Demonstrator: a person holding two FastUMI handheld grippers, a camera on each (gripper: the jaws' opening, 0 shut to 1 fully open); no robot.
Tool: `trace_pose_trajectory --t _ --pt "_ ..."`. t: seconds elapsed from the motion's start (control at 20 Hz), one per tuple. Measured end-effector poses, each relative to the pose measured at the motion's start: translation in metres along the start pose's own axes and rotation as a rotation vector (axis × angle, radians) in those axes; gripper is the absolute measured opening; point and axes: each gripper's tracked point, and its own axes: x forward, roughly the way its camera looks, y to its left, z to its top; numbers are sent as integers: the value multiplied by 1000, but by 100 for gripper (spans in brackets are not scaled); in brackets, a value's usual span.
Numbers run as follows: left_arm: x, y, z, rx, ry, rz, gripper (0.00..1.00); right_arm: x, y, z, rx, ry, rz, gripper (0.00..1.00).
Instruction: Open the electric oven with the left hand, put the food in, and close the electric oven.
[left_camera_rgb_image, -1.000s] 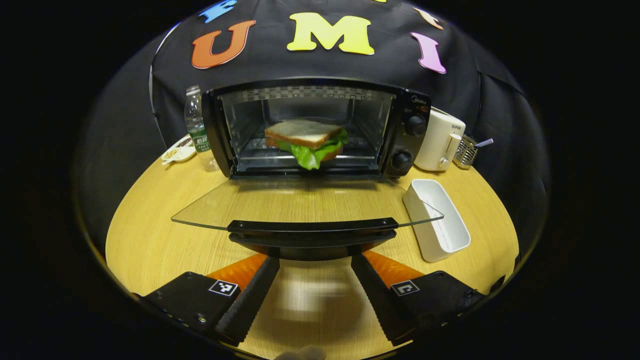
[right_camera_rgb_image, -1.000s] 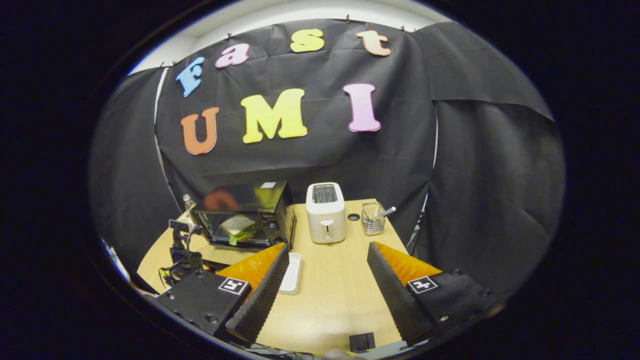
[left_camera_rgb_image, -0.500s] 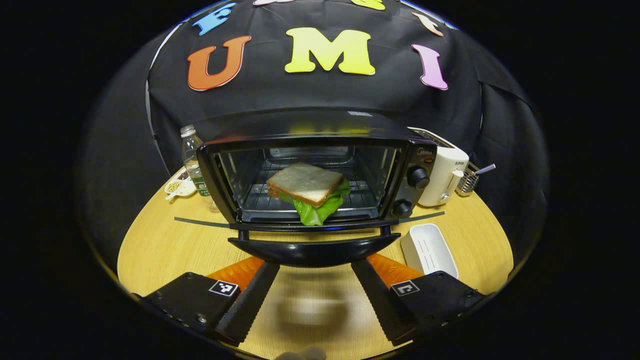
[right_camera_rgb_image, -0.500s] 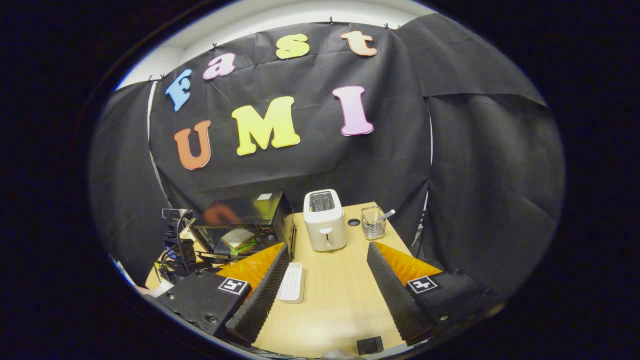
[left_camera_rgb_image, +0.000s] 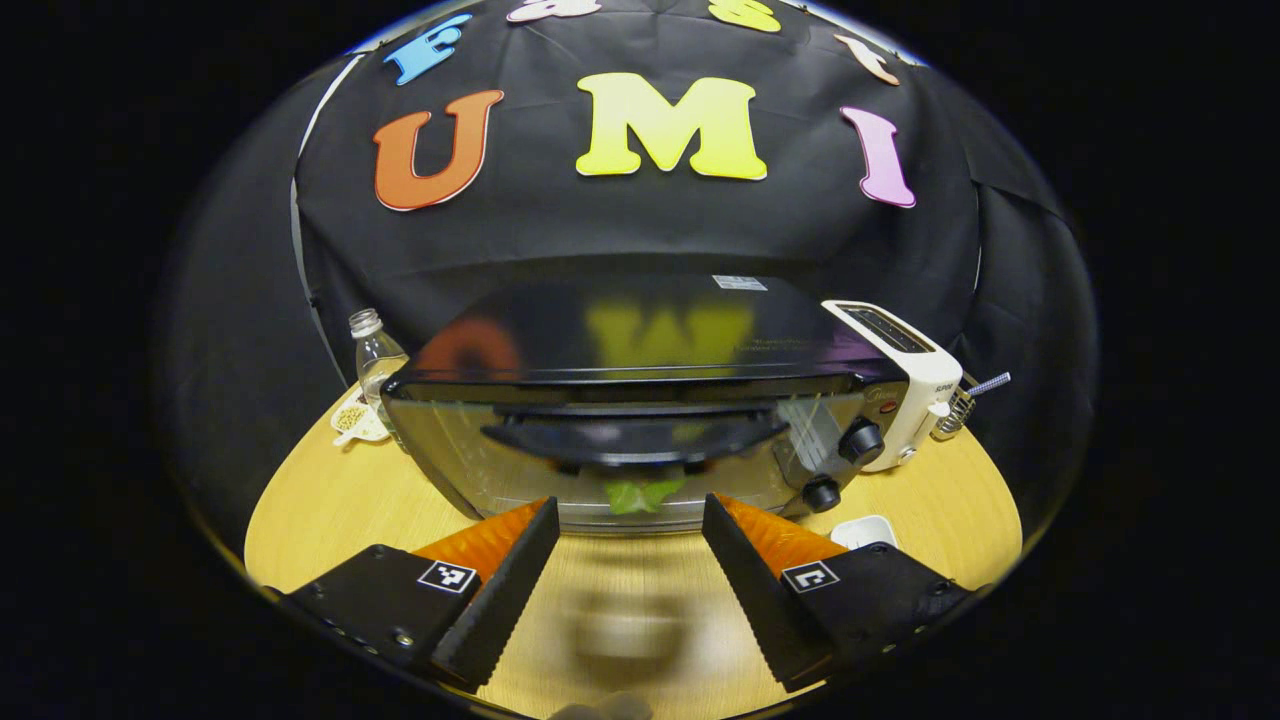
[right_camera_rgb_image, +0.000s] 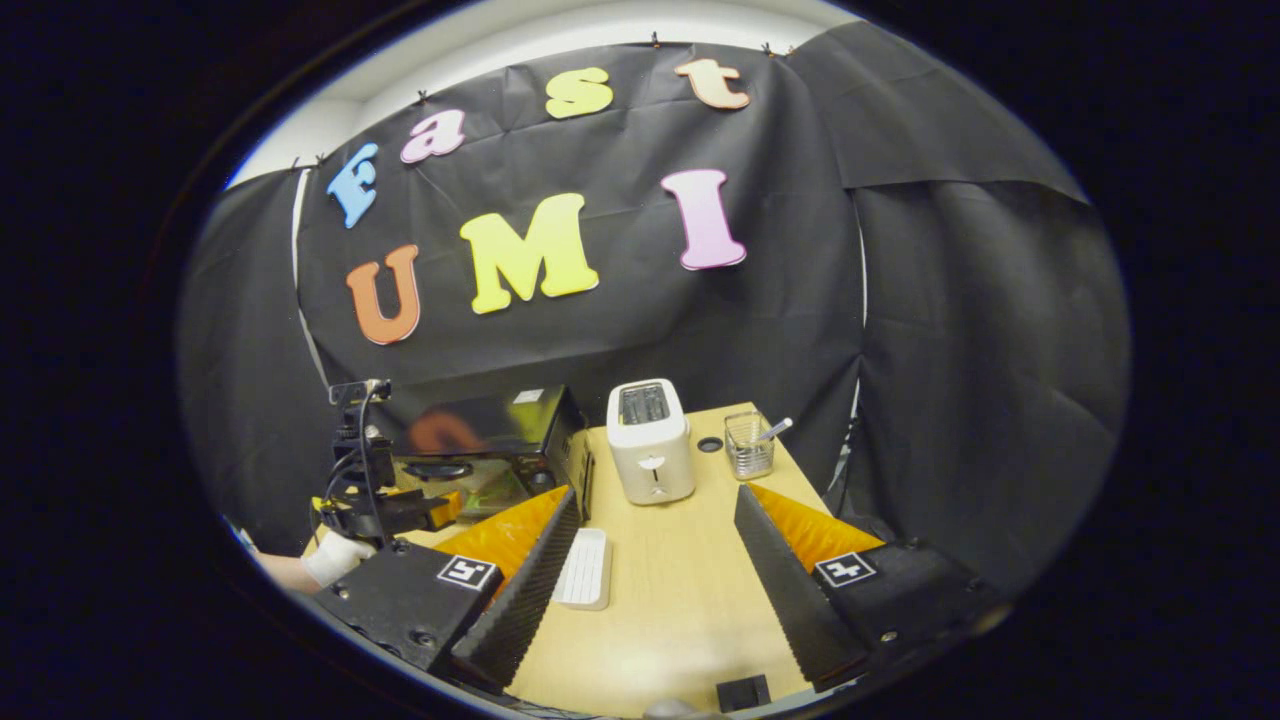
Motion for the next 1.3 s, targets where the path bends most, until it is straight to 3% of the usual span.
trace_pose_trajectory --t 0.4,0.45,0.5,0.6,0.65,0.7,0.9,0.95,1.05,1.1,1.25,1.3 --pt "-24 0 0 -29 -21 25 95 -6 4 12 -27 -36 21 100" --pt "-34 -1 6 -42 -36 26 95 -6 6 15 -34 -45 28 90" --pt "-47 -1 13 -57 -55 25 95 -8 11 18 -37 -55 39 100" --pt "-73 1 29 -68 -101 23 95 -10 18 29 -42 -81 62 100" --pt "-87 1 37 -78 -118 20 95 -12 22 35 -51 -98 70 90" --pt "-102 -1 45 -89 -134 11 95 -13 25 42 -60 -114 82 100" --pt "-173 11 100 -86 -288 19 94 -25 40 74 -84 -183 113 100" --pt "-193 14 119 -80 -337 21 94 -29 45 85 -87 -201 118 90" --pt "-233 21 152 -41 -437 30 93 -34 54 98 -92 -223 130 90" --pt "-251 21 167 -20 -478 30 93 -36 59 107 -95 -237 134 100" --pt "-296 12 193 -25 -567 10 93 -49 74 131 -120 -290 140 100" --pt "-310 14 201 -27 -597 13 93 -53 77 136 -129 -304 135 89"
